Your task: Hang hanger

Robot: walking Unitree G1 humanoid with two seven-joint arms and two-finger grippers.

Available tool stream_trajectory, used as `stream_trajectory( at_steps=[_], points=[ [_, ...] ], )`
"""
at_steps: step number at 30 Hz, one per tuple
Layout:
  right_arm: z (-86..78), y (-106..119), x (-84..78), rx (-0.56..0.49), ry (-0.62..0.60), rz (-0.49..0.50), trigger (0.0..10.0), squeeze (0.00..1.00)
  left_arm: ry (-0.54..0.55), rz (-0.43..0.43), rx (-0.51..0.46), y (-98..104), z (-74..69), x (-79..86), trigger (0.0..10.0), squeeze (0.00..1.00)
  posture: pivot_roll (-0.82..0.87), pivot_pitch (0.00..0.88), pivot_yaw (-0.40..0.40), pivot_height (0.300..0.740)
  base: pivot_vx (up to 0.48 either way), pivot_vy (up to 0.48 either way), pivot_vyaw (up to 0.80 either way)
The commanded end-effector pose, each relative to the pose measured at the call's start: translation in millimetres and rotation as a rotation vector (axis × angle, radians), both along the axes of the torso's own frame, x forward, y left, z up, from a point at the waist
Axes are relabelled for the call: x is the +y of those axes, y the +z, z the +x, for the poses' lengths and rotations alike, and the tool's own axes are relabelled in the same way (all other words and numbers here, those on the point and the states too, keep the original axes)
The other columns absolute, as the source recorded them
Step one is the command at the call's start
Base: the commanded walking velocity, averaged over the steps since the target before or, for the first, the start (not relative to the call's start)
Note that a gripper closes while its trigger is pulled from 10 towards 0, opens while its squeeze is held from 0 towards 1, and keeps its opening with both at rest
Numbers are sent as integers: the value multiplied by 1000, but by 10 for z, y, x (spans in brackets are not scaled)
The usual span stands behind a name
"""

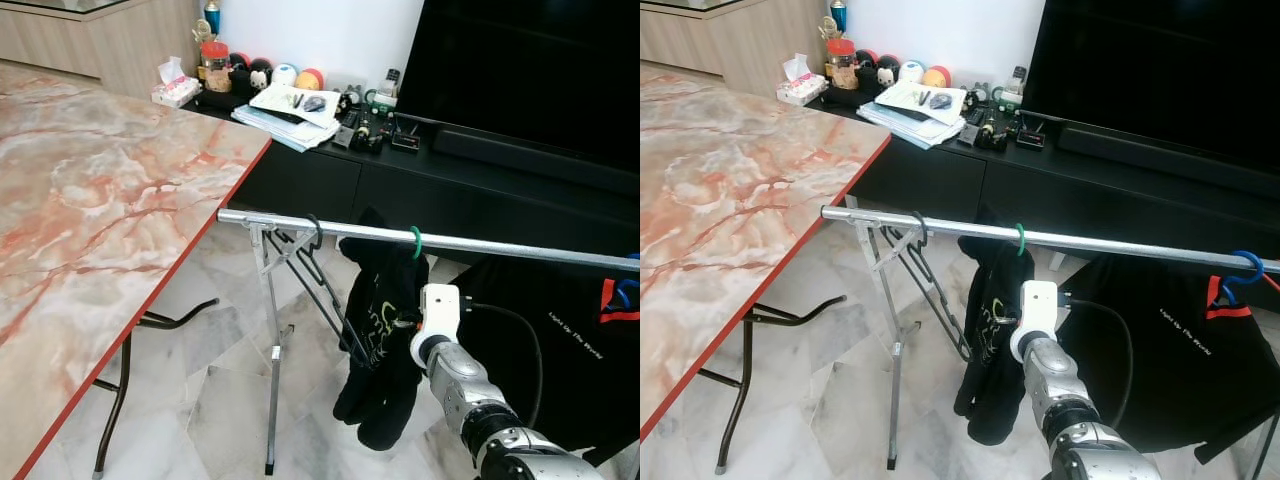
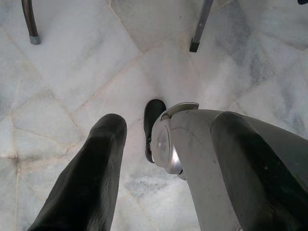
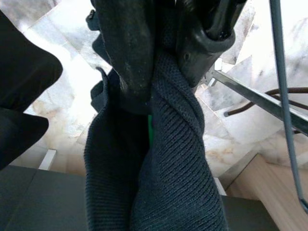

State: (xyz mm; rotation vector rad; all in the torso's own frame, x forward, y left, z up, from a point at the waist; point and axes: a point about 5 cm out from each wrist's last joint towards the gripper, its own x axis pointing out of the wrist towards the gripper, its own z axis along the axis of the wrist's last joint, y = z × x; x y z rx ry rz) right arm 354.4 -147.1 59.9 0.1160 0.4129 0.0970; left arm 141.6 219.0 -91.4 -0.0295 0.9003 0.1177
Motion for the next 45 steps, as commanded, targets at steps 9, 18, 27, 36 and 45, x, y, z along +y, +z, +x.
stream_trajectory(
  at_steps=[9, 18, 27, 36, 45],
  points=[
    [-7, 4, -48, -31, -12, -24, 0, 0, 32, 36, -51, 28, -22, 71, 10000, 0, 170, 83, -89, 740, 0, 0, 0],
    [-64, -46, -36, -71, -34, 10, 0, 0, -4, 63, -402, 396, 485, 114, 10000, 0, 175, 90, -91, 740, 0, 0, 0],
    [-47, 70, 12, -214, -34, -4, 0, 0, -137, 65, -560, 505, 443, -107, 10000, 0, 160, 91, -95, 740, 0, 0, 0],
    [-162, 241, 7, -461, -94, 48, 0, 0, -13, 50, -556, 462, 269, -88, 10000, 0, 130, 82, -102, 740, 0, 0, 0],
    [-363, 113, -65, -453, -120, 33, 0, 0, -43, 54, -556, 516, 359, -79, 10000, 0, 119, 61, -106, 740, 0, 0, 0]
  ],
)
